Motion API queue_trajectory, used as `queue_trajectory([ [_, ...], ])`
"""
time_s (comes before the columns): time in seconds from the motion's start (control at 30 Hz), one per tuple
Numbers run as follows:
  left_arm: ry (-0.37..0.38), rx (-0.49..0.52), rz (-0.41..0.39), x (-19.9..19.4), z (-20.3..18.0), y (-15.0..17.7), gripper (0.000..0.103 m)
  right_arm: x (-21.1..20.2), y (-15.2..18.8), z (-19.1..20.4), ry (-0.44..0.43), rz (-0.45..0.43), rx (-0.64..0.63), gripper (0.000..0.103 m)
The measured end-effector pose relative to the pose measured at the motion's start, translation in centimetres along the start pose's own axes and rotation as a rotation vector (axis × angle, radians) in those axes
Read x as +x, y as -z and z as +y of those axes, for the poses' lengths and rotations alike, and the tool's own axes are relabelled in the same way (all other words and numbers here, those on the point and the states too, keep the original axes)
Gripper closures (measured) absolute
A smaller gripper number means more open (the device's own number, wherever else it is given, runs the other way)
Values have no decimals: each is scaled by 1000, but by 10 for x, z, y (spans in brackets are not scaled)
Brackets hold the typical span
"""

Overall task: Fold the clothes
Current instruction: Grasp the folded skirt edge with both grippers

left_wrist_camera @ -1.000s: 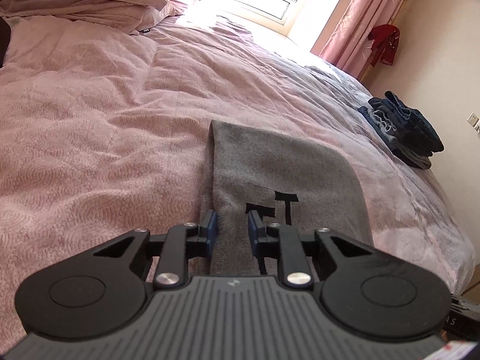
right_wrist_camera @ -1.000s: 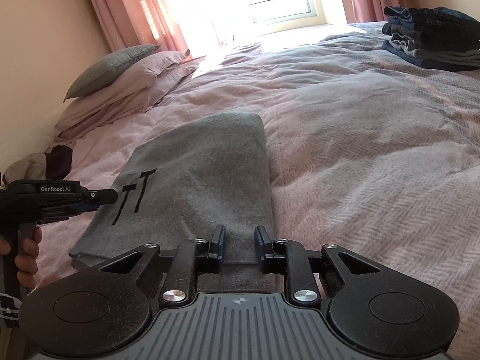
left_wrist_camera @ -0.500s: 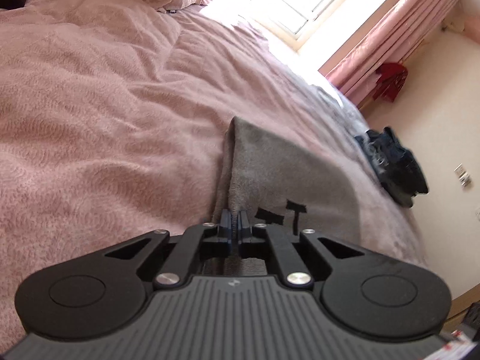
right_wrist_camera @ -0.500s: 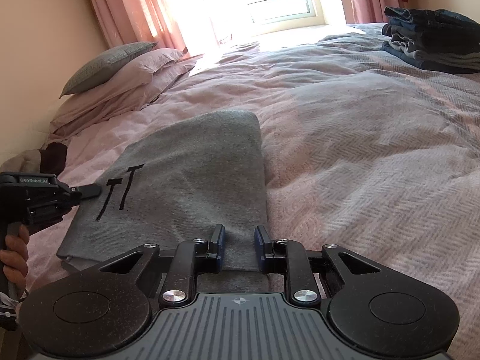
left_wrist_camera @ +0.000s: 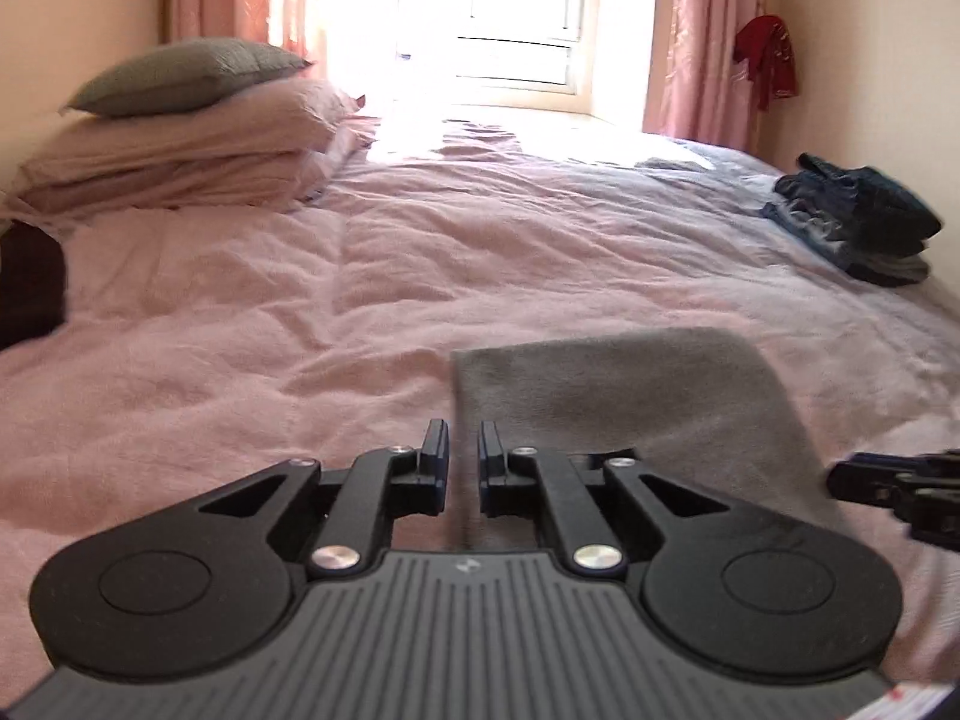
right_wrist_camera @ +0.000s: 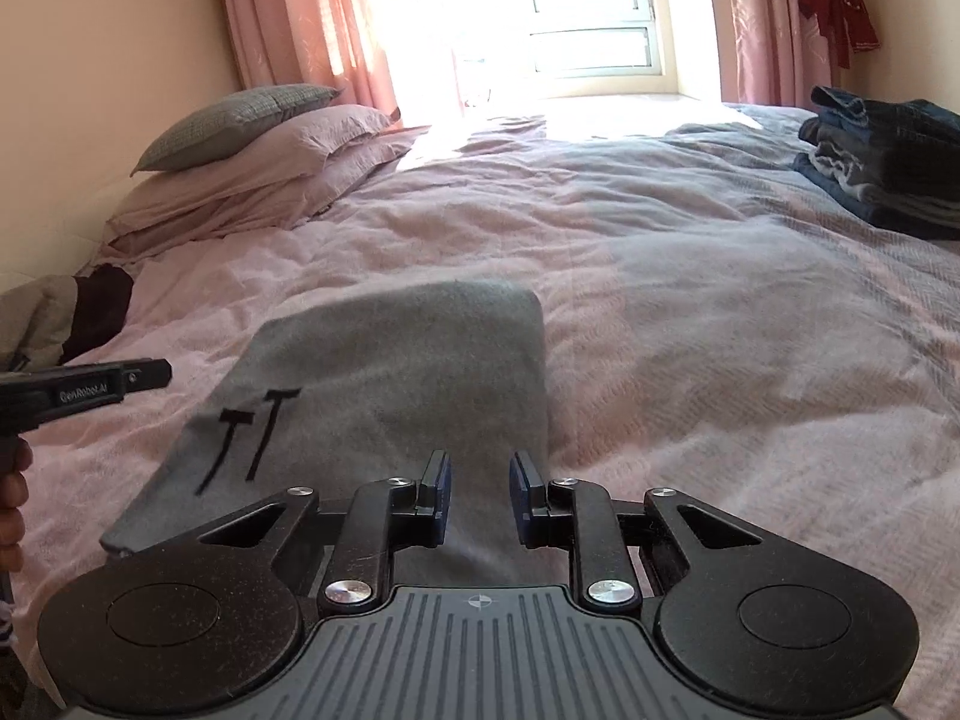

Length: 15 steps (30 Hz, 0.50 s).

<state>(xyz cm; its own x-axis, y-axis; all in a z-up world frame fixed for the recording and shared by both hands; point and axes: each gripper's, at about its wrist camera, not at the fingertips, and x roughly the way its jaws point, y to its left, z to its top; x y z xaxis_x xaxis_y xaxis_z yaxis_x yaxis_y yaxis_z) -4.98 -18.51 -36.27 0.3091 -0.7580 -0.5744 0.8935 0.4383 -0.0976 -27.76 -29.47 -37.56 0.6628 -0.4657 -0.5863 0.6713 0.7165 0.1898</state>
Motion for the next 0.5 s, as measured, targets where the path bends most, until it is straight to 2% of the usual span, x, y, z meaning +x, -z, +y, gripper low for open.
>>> queue_trajectory([
  [0.07, 75, -8, 52, 9, -4, 3, 91, 8, -5, 7, -43, -10, -16, 85],
  [0.13, 44, -27, 131, 26, -4, 12, 91, 18, -4, 14, -67, 12, -33, 85],
  [0.17, 39, -55, 164, 32, 1, 18, 90, 24, -1, 16, -72, 50, -38, 85],
  [0.2, 52, -84, 156, 31, 7, 23, 90, 29, 5, 17, -67, 84, -36, 85],
  [0.27, 65, -114, 150, 24, 16, 30, 90, 23, 14, 15, -79, 84, -27, 84],
  [0.33, 35, -81, 144, 14, 18, 34, 94, 12, 21, 8, -109, 106, -23, 83],
  [0.4, -7, -49, 140, 5, 22, 34, 84, 3, 24, -1, -136, 130, -34, 83],
  [0.5, 39, -123, 145, -5, 43, 31, 76, -9, 22, -14, -169, 155, -39, 83],
])
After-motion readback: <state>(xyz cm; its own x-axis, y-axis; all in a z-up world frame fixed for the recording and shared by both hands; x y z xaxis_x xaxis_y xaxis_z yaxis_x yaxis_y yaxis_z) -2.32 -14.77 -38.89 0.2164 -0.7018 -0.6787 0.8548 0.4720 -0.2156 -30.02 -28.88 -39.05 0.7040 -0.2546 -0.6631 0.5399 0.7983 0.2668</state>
